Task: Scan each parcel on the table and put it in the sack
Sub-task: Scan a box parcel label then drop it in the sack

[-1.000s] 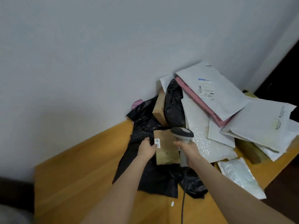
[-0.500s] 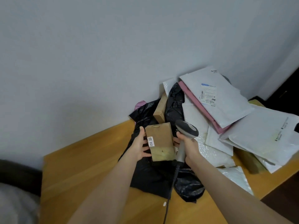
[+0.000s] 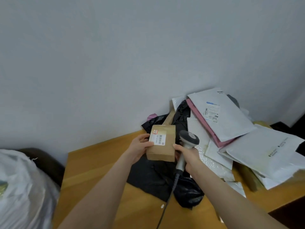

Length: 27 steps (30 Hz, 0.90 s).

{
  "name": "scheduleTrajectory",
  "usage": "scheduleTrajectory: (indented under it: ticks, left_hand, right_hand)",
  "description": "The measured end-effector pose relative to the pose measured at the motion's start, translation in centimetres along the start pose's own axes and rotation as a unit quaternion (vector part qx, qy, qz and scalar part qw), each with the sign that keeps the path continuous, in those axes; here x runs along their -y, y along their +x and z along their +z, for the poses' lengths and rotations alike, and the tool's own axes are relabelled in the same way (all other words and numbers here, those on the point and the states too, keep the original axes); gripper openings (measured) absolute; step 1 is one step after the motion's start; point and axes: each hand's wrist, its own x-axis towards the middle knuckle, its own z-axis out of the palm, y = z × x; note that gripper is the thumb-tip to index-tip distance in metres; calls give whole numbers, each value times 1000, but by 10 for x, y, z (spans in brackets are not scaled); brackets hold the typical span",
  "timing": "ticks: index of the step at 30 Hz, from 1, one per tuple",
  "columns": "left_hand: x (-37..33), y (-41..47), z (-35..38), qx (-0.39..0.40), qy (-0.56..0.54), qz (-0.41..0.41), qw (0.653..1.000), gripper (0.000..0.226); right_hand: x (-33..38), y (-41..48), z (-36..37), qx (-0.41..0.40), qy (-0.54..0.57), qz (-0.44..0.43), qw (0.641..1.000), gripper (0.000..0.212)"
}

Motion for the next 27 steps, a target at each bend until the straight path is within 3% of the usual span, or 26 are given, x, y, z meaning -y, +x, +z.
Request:
scheduleTrajectory:
  ticks: [2,7,11,14,17,22,27]
  left_hand:
    - [1,-7,-1,22,5,-11,1000,60]
    - [-2,-28,-14,19,41,-71,996,44]
    - [3,-34,-17,103,34,-98,989,52]
    - [-2,-31,-21,63,28,-57,996,56]
    - [-15,-30,-32,22,111,-38,993,52]
    - [-39,-31,-30,37,178,-26,983,41]
    - [-43,-23,-19,-14,52,21,998,50]
  right_hand:
    - [0,-5,1,-3,-22,-10,1000,37]
    - [4,-12,7,-14,-46,-54,997,21]
    - [-1,-15,8,-25,-29,-63,997,18]
    - [1,-15,5,-18,-15,-62,998,21]
    - [7,-13,-2,-13,-9,-80,997,28]
    - [13,-15,-5,25,-24,-58,998,27]
    - [14,-20,-4,33,3,-60,998,13]
